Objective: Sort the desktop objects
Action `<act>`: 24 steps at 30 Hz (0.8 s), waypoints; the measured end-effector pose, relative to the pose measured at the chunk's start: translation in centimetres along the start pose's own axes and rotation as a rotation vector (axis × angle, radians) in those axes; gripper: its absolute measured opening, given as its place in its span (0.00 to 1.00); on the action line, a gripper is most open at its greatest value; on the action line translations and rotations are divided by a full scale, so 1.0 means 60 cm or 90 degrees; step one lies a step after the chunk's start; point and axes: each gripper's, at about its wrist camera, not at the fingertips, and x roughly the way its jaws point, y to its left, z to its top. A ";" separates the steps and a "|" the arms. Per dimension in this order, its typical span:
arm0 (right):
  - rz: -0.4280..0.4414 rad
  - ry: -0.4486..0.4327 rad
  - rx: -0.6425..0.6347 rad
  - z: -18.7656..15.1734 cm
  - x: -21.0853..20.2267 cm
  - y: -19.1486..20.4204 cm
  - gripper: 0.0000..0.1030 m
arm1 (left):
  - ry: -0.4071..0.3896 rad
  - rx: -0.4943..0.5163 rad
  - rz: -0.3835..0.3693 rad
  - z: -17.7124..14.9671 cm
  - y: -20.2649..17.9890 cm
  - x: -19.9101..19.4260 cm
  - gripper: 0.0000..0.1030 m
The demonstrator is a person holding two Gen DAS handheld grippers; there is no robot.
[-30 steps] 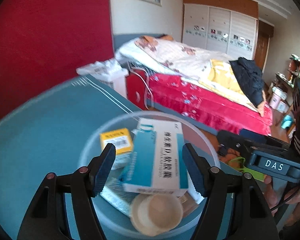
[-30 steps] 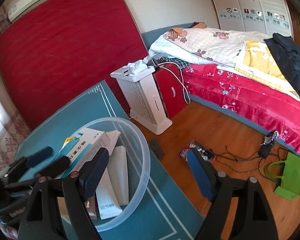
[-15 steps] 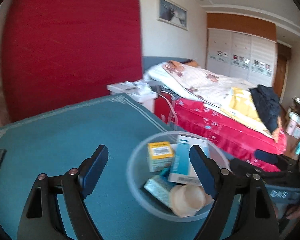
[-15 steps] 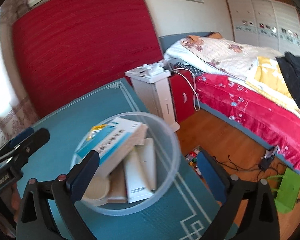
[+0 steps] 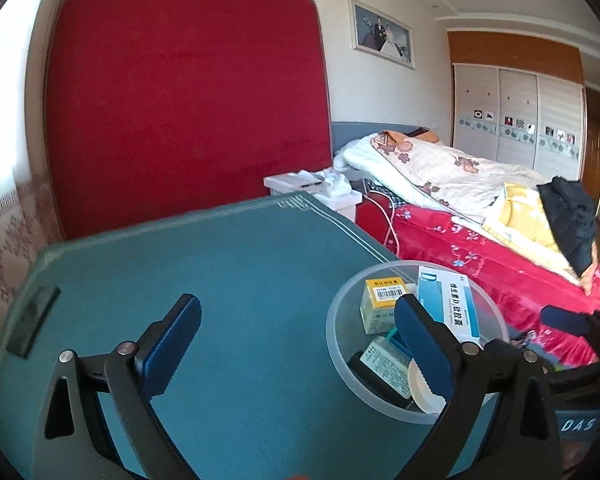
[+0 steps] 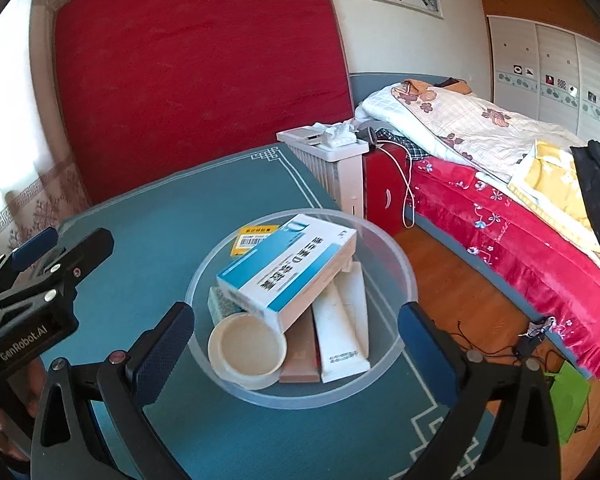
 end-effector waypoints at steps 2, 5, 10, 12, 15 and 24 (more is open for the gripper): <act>-0.002 0.003 -0.005 -0.003 0.002 0.006 0.99 | 0.002 -0.007 0.005 -0.003 0.006 0.000 0.96; -0.009 0.005 -0.014 -0.008 0.002 0.014 0.99 | 0.003 -0.008 0.011 -0.006 0.007 0.000 0.96; -0.015 0.015 -0.018 -0.015 0.009 0.021 0.99 | 0.010 0.002 0.011 -0.013 0.001 0.002 0.96; -0.021 0.017 -0.023 -0.020 0.010 0.023 0.99 | 0.014 0.007 0.009 -0.017 -0.002 0.001 0.96; -0.033 0.018 -0.035 -0.027 0.013 0.028 0.99 | 0.024 0.016 0.003 -0.021 -0.005 0.006 0.96; -0.045 0.033 -0.029 -0.038 0.028 0.023 0.99 | 0.048 0.035 -0.010 -0.032 -0.018 0.018 0.96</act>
